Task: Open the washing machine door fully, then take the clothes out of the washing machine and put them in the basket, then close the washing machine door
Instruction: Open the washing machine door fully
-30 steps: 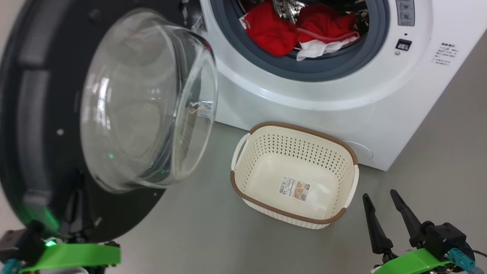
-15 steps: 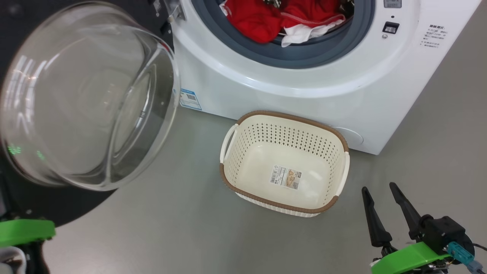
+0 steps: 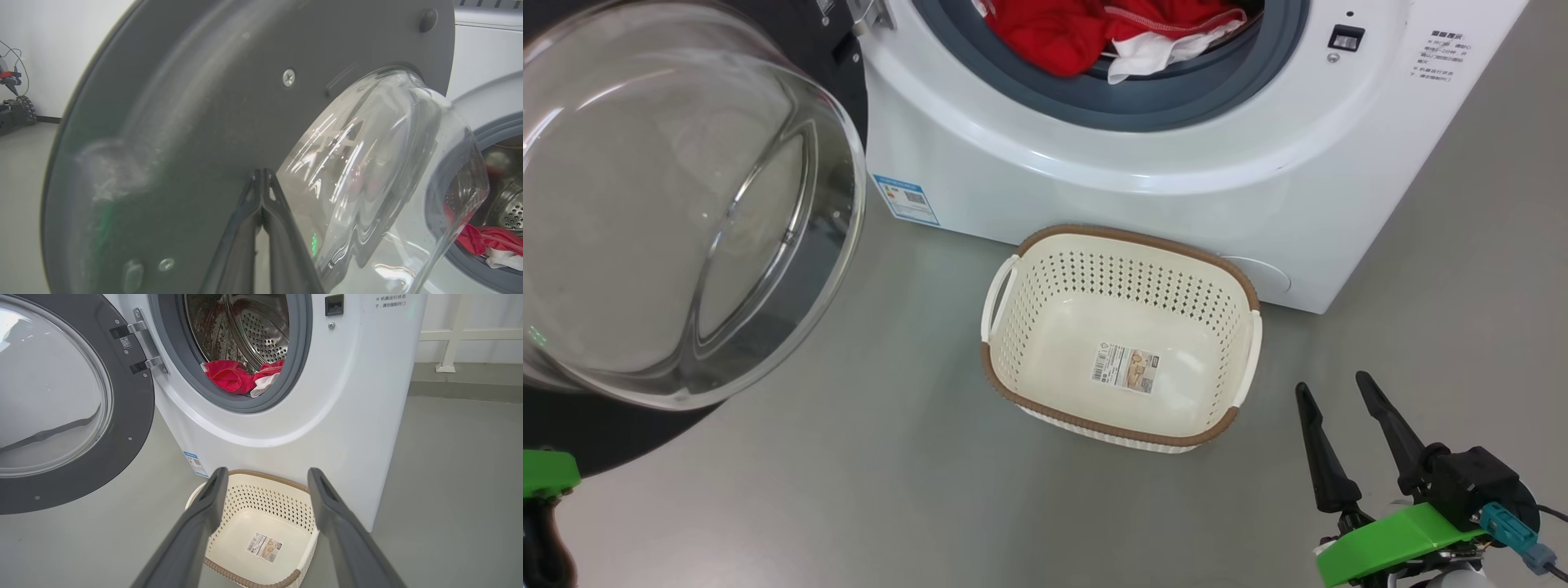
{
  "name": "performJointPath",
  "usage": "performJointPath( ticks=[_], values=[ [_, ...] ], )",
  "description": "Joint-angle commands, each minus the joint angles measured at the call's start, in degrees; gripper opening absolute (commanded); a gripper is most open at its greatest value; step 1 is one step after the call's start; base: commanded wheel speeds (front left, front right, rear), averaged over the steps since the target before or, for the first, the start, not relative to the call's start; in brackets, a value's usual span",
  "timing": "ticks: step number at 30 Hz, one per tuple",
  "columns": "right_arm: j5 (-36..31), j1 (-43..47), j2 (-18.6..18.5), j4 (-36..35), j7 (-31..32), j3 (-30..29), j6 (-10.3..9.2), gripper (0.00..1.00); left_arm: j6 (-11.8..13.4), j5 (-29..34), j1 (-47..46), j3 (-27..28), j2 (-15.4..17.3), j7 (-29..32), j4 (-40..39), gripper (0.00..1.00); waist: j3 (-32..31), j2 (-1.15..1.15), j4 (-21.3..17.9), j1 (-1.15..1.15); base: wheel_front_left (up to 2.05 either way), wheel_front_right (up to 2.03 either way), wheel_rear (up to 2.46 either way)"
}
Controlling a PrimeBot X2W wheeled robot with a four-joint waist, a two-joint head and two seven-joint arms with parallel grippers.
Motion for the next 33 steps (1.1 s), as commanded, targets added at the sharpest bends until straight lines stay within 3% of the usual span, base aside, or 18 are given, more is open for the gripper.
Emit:
performJointPath(
  ticks=[1,22,24,27,32,33],
  values=[
    [-0.46,-1.23,-0.26,-1.32,-0.38,1.42,0.43,1.0,0.12,-0.52,-1.11,1.88,3.48,-0.28,-0.84,0.0,-0.15,0.0,-0.09,0.0,0.0,0.0,0.0],
    [1.76,0.68,-0.26,-1.49,-0.38,2.09,0.43,1.0,0.11,-0.91,11.43,-4.75,-0.71,-0.28,-6.03,0.0,-5.89,0.0,-2.31,0.0,0.0,0.0,0.0],
    [2.01,0.96,-0.26,-1.55,-0.38,2.14,0.43,1.0,0.11,-1.17,13.02,-5.92,-1.17,-0.28,-6.69,0.11,-6.35,0.0,-2.95,0.0,0.0,0.0,0.0],
    [2.17,1.11,-0.26,-1.61,-0.38,2.16,0.43,1.0,0.11,-1.37,14.52,-7.32,-1.41,-0.28,-7.31,0.2,-6.69,0.0,-3.74,0.0,0.0,0.0,0.0],
    [2.44,1.18,-0.26,-1.86,-0.38,1.98,0.43,1.0,0.11,-1.13,17.54,-13.07,-0.65,-0.28,-9.37,0.47,-7.06,0.0,-6.16,0.0,0.0,0.0,0.0],
    [2.42,1.17,-0.26,-1.97,-0.38,1.89,0.43,1.0,0.11,-1.35,17.88,-14.05,-0.42,-0.28,-9.84,0.61,-7.05,0.0,-6.71,0.0,0.0,0.0,0.0]
  ],
)
